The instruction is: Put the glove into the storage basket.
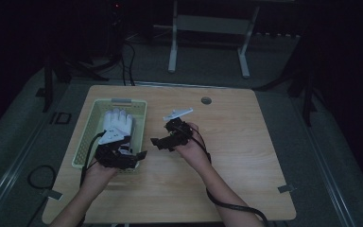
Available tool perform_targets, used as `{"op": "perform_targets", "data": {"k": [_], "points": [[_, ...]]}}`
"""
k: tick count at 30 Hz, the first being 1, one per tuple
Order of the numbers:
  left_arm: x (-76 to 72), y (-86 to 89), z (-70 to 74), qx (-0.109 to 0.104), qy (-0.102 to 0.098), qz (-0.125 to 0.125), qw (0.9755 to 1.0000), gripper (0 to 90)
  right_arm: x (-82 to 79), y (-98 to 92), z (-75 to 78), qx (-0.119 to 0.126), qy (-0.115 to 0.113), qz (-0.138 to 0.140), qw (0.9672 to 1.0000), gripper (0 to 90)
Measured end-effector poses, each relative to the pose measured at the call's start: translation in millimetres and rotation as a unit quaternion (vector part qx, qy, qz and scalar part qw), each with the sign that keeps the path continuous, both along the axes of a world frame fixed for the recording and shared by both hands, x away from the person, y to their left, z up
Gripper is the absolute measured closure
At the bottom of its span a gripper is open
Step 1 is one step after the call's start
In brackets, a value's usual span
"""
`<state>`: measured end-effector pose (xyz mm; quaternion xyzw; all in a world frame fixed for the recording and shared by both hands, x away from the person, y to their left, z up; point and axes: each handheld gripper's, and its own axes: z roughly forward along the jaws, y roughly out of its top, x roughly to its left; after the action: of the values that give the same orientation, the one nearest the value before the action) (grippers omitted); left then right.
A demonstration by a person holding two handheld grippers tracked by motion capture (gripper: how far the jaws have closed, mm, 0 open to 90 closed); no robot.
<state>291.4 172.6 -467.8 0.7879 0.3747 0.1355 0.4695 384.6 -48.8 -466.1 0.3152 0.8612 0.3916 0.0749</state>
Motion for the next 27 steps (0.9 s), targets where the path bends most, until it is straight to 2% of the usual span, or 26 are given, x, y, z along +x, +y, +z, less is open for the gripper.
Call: {"op": "perform_targets", "data": {"k": [9,18,23,27], "points": [[-5.0,-28.6,-7.5,-0.006,-0.002,-0.027,0.9996,14.0,-1.8,-18.7,-7.9,-0.003,-0.005,-0.009,0.9999,14.2],[-11.4,-46.5,-16.8,0.003,-0.01,-0.044,0.999,14.1,-5.0,-36.7,-21.1,-0.009,-0.006,-0.018,0.9998,14.2],[-14.6,-55.2,-23.0,0.001,-0.009,-0.056,0.9984,14.1,-8.3,-47.1,-29.8,-0.009,-0.007,-0.02,0.9997,14.3],[-17.2,-63.0,-29.8,0.008,-0.009,-0.062,0.998,14.1,-11.7,-55.5,-37.6,-0.008,-0.006,-0.023,0.9997,14.3]]}}
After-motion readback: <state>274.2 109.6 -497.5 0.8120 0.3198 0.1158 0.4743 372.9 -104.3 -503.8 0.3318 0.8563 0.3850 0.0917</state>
